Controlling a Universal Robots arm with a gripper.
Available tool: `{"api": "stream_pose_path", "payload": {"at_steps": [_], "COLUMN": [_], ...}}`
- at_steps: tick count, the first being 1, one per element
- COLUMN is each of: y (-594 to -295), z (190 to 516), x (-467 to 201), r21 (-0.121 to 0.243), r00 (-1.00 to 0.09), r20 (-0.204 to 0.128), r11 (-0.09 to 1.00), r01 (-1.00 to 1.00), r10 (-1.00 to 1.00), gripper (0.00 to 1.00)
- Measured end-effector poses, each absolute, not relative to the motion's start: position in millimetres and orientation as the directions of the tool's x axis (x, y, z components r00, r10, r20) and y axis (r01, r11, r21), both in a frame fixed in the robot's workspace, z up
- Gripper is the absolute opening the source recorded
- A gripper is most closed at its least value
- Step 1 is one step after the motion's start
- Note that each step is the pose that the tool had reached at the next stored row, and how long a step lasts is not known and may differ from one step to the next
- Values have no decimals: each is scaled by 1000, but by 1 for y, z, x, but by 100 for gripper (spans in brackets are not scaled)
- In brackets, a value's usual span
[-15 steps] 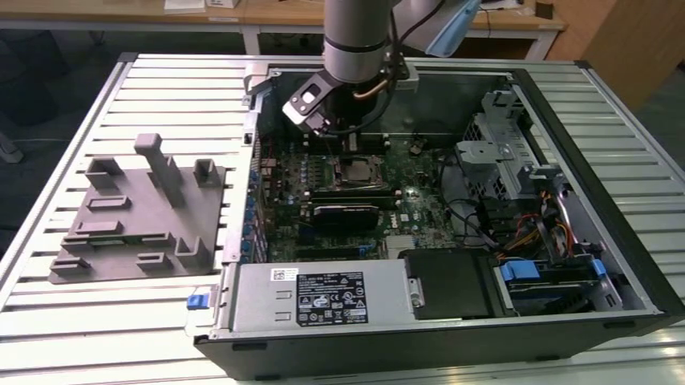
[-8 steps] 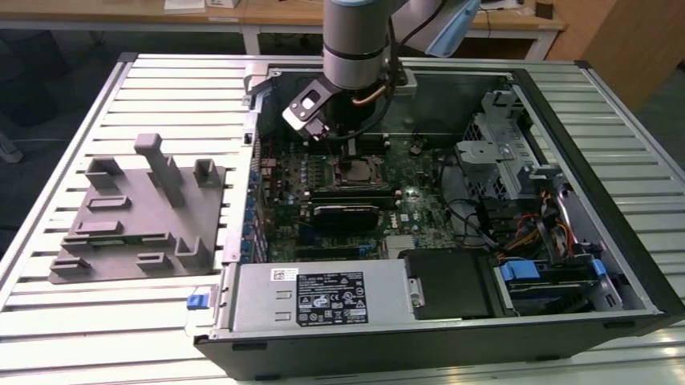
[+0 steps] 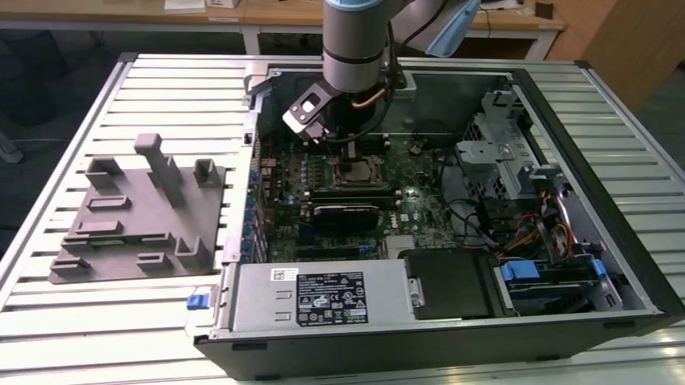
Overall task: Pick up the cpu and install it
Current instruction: 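Close the cpu cover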
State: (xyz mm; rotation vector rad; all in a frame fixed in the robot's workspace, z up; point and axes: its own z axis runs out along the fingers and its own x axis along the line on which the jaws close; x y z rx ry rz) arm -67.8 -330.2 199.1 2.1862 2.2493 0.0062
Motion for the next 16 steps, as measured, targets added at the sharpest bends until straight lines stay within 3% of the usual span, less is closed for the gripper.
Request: {"api": "stream_pose_path", "payload": {"at_steps": [16], "y": [-330], "z": [210], "x": [-62], "r21": [7], "r00": [-29], "r20": [2], "r11": [29], "r01": [1000], "r10": [1000], "gripper": [11]}}
